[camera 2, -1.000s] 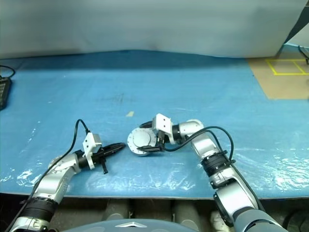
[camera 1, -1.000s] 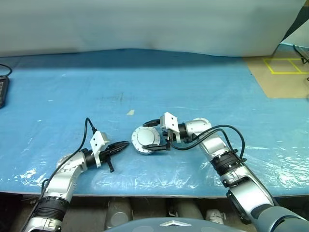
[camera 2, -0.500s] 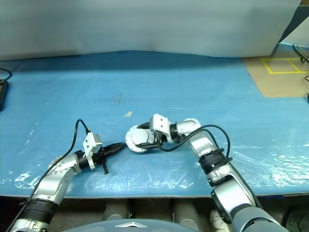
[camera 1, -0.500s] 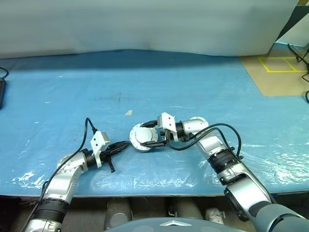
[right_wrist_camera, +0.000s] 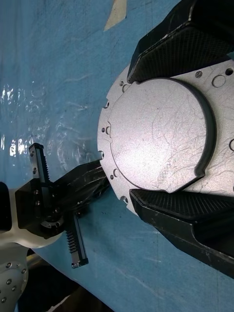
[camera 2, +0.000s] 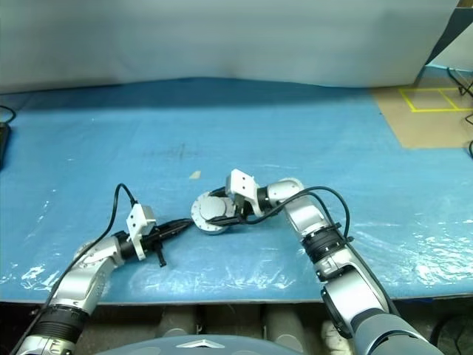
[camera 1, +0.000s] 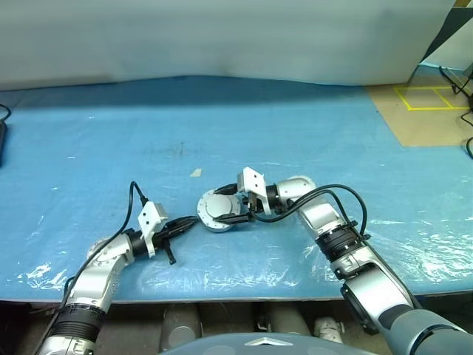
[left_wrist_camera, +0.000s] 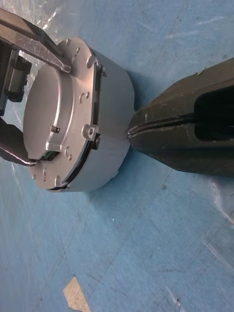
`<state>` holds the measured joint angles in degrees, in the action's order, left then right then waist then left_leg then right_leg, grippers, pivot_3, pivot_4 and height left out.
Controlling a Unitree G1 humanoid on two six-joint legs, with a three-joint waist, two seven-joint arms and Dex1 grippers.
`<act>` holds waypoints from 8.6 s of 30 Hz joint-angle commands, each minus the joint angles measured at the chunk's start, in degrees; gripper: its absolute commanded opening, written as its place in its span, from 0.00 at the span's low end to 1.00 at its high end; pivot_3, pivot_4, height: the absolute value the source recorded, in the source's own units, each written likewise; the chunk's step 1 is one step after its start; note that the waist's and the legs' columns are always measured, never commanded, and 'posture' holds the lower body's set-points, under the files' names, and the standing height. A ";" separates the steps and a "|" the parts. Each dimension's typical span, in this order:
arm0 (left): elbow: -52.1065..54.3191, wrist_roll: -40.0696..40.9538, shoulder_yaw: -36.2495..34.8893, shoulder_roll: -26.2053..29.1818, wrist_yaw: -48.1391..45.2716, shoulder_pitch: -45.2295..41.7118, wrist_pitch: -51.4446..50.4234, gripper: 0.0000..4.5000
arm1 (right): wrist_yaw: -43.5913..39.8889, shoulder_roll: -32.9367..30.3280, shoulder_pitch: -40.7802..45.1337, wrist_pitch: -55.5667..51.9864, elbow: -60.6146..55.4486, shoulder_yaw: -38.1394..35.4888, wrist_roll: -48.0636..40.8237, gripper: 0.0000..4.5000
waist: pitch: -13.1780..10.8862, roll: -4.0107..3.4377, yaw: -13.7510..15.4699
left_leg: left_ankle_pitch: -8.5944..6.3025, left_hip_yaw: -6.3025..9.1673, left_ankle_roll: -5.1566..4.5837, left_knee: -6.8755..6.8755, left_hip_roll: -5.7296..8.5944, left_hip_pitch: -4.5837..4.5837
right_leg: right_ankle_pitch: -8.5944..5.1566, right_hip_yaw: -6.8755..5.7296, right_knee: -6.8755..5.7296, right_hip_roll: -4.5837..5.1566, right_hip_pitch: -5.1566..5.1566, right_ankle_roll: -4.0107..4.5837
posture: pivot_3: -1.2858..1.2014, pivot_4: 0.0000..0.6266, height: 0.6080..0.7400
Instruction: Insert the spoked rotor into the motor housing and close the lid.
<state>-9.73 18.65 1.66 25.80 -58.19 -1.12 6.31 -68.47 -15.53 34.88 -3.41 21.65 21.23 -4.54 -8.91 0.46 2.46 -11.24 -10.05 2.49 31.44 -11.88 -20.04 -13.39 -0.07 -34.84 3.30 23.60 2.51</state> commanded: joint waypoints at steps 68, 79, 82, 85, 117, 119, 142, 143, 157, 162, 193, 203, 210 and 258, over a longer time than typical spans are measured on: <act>4.05 0.06 0.72 -2.65 3.87 -0.98 -5.85 0.00 | 0.89 -0.99 -0.74 -10.19 -10.22 -4.81 -7.68 0.68 | 0.01 0.01 0.47 | 0.00 0.06 0.00 0.08 -0.01 0.14 | 0.01 -0.01 0.08 0.06 -0.31 0.01 | 0.52 0.24 1.00; 1.09 0.05 0.70 -2.69 3.30 -2.24 -4.24 0.00 | 1.49 -1.44 -0.46 -15.66 -15.34 -5.85 -10.04 0.68 | -0.05 0.08 0.20 | 0.04 0.05 0.07 0.07 0.00 -0.07 | 0.01 -0.05 0.06 -0.03 -0.03 0.02 | 0.52 0.24 1.00; 0.35 0.55 -0.03 -2.69 3.29 -2.39 -3.55 0.00 | 2.13 -0.77 -0.76 -14.37 -13.48 -4.87 -8.78 0.68 | -0.06 0.08 0.19 | 0.09 0.05 0.17 0.05 0.01 -0.09 | 0.01 -0.05 0.06 -0.02 0.00 0.02 | 0.52 0.24 1.00; 0.33 2.06 -1.34 -3.00 3.59 -2.28 -3.47 0.00 | 3.50 0.56 -0.41 -12.71 -11.72 -5.05 -8.19 0.68 | -0.06 0.08 -0.19 | 0.10 0.04 0.18 0.05 0.00 -0.09 | 0.01 -0.05 0.05 -0.03 0.02 0.02 | 0.52 0.24 1.00; 3.45 5.23 -4.43 -3.35 3.38 -2.04 -6.62 0.00 | 4.00 -2.86 -1.80 0.61 -4.47 -1.17 -0.13 0.68 | -0.09 0.15 0.02 | 0.09 0.03 0.15 0.09 0.00 -0.09 | 0.01 -0.04 -0.01 -0.06 0.03 0.03 | 0.52 0.24 1.00; 3.55 5.19 -4.43 -3.29 3.37 -1.90 -6.63 0.00 | 3.76 -2.78 -1.92 0.87 -4.42 -0.94 -0.02 0.68 | -0.09 0.15 0.02 | 0.08 0.03 0.13 0.11 -0.01 -0.08 | 0.01 -0.04 -0.02 -0.06 0.02 0.03 | 0.52 0.24 1.00; 2.71 4.27 -4.20 -3.44 3.21 -2.42 -5.87 0.00 | 5.70 -1.87 -1.73 2.82 -0.41 -0.99 1.39 0.67 | -0.09 0.16 0.03 | 0.00 0.05 0.00 0.21 -0.01 0.02 | 0.02 -0.04 -0.06 -0.06 -0.13 0.03 | 0.52 0.24 1.00; 2.81 4.26 -4.23 -3.44 3.24 -2.41 -5.90 0.00 | 5.68 -1.84 -1.73 2.79 -0.45 -0.94 1.39 0.67 | -0.09 0.16 0.03 | 0.00 0.05 0.00 0.21 -0.01 0.04 | 0.02 -0.04 -0.06 -0.06 -0.16 0.04 | 0.52 0.24 1.00; 4.12 4.30 -4.05 -3.69 4.01 -2.10 -6.66 0.00 | 6.75 0.47 -0.47 -2.50 -2.10 -1.13 0.62 0.67 | -0.09 0.16 -0.10 | 0.00 0.06 0.00 0.23 -0.04 0.06 | 0.03 -0.05 -0.07 -0.08 -0.19 0.05 | 0.52 0.24 1.00; 4.18 4.26 -4.15 -3.58 4.10 -1.99 -6.61 0.00 | 6.71 0.28 -0.60 -3.55 -2.53 -0.49 1.34 0.67 | -0.09 0.16 -0.10 | 0.00 0.06 0.00 0.23 -0.04 0.06 | 0.03 -0.05 -0.07 -0.09 -0.18 0.05 | 0.52 0.24 1.00; 4.52 2.41 0.46 -3.63 1.77 -5.35 -7.44 0.00 | 8.50 -2.47 -0.78 -0.40 1.88 2.62 6.43 0.67 | -0.08 0.16 0.01 | 0.00 0.06 0.01 0.24 -0.02 0.25 | 0.03 -0.02 -0.07 -0.06 -0.36 0.05 | 0.52 0.24 1.00; 2.17 -2.37 2.92 -3.31 2.84 -7.41 -6.22 0.00 | 8.68 -2.35 -0.56 0.43 2.11 2.48 6.36 0.67 | -0.06 0.13 0.01 | -0.01 0.06 0.00 0.24 -0.02 0.41 | 0.03 -0.01 -0.07 0.03 -0.55 0.05 | 0.52 0.24 1.00; 3.06 -2.64 3.28 -2.35 2.68 -6.77 -6.60 0.00 | 6.71 -2.94 -1.29 -2.55 -0.53 2.62 5.28 0.67 | -0.06 0.13 0.03 | -0.01 0.06 0.00 0.22 -0.01 0.39 | 0.03 -0.01 -0.04 0.03 -0.55 0.05 | 0.52 0.24 1.00; 2.48 -2.24 3.35 -2.62 2.24 -7.47 -5.77 0.00 | 10.81 -8.75 -4.37 -51.25 -10.70 -19.36 -24.40 0.99 | -0.09 0.11 0.73 | 0.11 0.06 0.20 0.12 0.02 0.03 | 0.03 -0.06 0.07 -0.01 -0.18 0.05 | 0.52 0.24 1.00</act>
<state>-6.42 17.12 4.44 23.25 -55.77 -8.71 0.08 -57.73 -24.53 30.38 -53.01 11.66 3.47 -26.53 -9.00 0.58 3.19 -11.13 -9.99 2.69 31.56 -11.87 -20.01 -13.36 -0.13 -34.76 3.29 23.43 2.57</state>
